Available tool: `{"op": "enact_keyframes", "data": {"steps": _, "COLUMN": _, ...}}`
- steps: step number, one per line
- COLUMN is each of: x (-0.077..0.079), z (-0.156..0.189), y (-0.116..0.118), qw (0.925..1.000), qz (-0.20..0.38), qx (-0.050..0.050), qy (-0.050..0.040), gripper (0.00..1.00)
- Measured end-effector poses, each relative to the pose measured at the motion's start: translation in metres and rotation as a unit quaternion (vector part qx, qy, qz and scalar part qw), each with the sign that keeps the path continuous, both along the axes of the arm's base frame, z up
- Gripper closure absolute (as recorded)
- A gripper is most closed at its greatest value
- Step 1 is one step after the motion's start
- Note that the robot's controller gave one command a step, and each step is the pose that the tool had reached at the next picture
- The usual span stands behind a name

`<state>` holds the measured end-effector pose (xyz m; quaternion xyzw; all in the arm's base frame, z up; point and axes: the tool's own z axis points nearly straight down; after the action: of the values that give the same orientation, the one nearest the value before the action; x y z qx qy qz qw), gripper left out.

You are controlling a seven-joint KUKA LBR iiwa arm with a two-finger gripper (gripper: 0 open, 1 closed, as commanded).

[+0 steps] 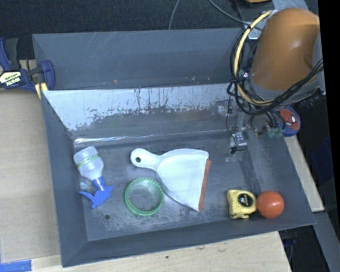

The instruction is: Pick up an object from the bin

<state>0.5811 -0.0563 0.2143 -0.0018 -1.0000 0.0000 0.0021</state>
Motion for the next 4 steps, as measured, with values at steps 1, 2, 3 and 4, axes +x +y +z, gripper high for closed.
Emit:
{"op": "enact_keyframes", "data": {"steps": 1, "x": 0.033, "z": -0.003, "y": 0.072, "qw": 0.9994, "qz": 0.034, "qx": 0.002, "qy": -0.0034, "gripper": 0.00}}
{"op": "enact_keyframes", "data": {"steps": 2, "x": -0.008, "z": -0.067, "y": 0.126, "qw": 0.9998, "qz": 0.017, "qx": 0.003, "qy": -0.0006, "gripper": 0.00}}
{"op": "enact_keyframes", "data": {"steps": 3, "x": -0.008, "z": -0.135, "y": 0.119, "qw": 0.9997, "qz": -0.022, "qx": 0.003, "qy": 0.0018, "gripper": 0.00}}
{"op": "enact_keyframes", "data": {"steps": 4, "x": -0.006, "z": -0.132, "y": 0.118, "qw": 0.9998, "qz": -0.021, "qx": 0.003, "qy": -0.0013, "gripper": 1.00}}
